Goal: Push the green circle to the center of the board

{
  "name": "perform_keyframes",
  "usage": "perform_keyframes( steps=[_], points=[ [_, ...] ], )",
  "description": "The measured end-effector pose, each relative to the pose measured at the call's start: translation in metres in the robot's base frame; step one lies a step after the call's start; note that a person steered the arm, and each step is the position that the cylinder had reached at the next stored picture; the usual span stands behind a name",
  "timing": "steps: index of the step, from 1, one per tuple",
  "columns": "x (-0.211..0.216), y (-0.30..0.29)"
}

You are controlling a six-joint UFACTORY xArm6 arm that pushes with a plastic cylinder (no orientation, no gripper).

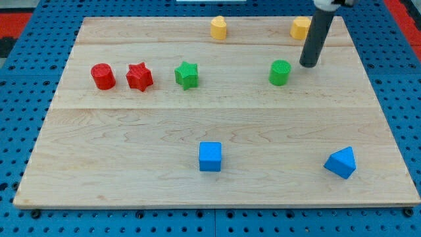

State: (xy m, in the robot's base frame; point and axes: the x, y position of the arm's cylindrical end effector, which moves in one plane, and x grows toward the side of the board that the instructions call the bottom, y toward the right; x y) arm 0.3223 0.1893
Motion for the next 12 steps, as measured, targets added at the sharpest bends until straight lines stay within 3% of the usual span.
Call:
perform_keyframes(
  steps=[1,3,7,8,10,12],
  points=[
    [-0.006,-0.006],
    [0.027,-0.001],
    [0.031,-0.074],
    [0.033,-0.074],
    [0.068,-0.019],
    [0.070,-0.075]
  ],
)
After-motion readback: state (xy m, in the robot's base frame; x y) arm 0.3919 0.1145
